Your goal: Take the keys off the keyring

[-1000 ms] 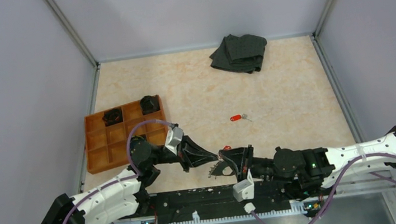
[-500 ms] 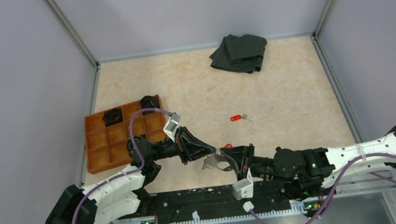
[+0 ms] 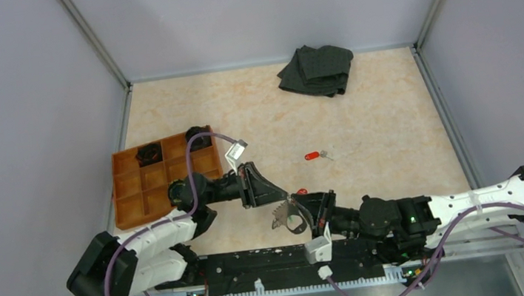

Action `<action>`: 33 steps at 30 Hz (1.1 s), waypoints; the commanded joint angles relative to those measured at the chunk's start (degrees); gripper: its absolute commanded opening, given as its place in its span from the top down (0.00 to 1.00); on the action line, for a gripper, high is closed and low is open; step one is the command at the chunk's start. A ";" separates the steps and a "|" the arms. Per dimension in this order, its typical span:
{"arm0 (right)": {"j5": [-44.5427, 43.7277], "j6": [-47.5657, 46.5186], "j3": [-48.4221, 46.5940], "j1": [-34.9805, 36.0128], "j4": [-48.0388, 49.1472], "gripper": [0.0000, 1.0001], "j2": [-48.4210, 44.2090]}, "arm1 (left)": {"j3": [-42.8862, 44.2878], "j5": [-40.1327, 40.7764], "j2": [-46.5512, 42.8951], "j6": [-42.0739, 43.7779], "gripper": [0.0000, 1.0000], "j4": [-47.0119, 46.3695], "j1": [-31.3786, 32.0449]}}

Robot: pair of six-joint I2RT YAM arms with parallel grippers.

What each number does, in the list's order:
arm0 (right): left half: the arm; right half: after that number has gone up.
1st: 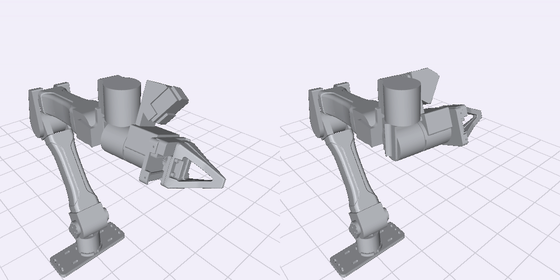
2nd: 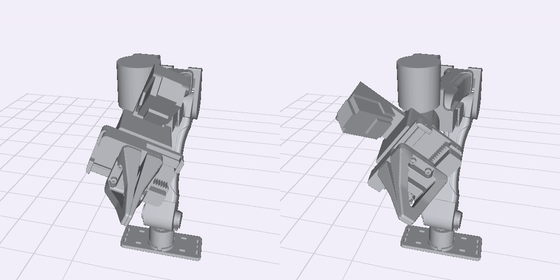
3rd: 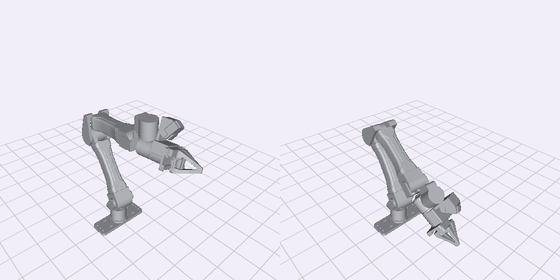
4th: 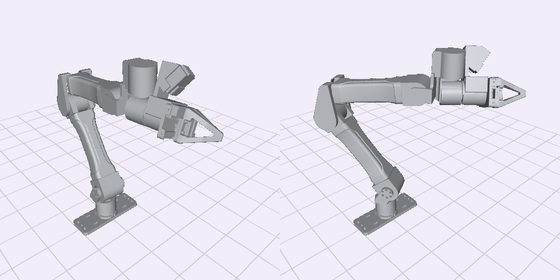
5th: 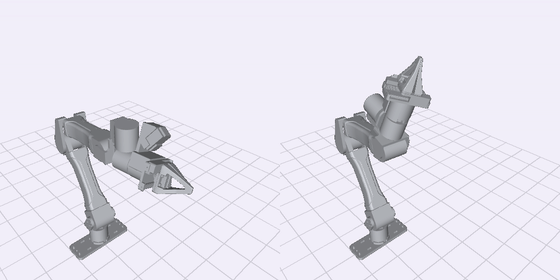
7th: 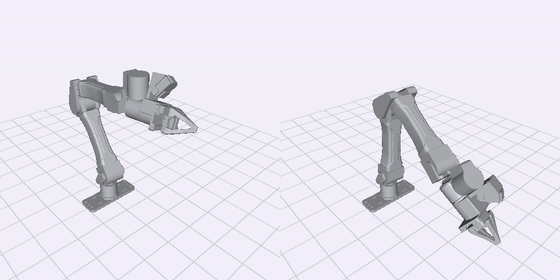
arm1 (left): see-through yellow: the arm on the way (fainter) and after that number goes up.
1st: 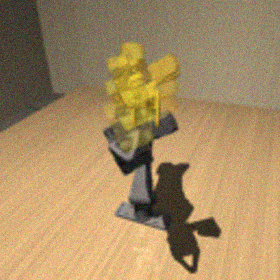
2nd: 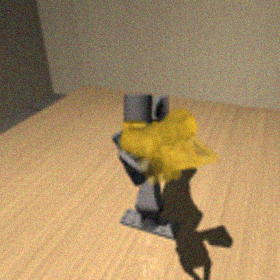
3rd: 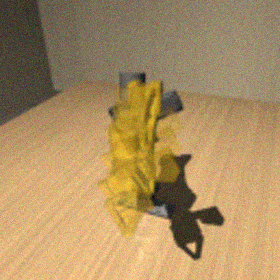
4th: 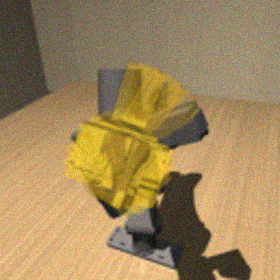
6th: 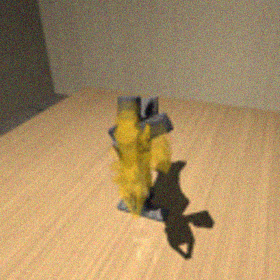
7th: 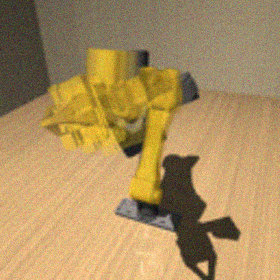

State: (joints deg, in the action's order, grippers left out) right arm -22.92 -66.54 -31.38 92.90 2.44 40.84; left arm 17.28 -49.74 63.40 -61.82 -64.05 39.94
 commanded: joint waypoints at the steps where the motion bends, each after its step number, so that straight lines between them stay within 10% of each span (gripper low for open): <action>1: -0.53 -0.76 0.09 0.87 3.88 1.00 -0.02 | 4.24 1.43 -0.99 -1.98 1.00 3.73 -0.57; 9: 1.02 -0.42 -0.42 0.81 5.20 1.00 -1.30 | 5.35 6.22 -9.30 16.19 0.58 19.04 -0.57; 33: 12.67 7.88 -5.01 0.84 -0.95 1.00 -7.58 | 8.34 -6.62 -16.39 52.75 0.62 19.85 5.36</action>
State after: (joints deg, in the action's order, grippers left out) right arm -12.75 -60.42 -32.64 92.95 -1.02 34.98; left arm 22.81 -52.53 45.95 -14.59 -42.19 42.68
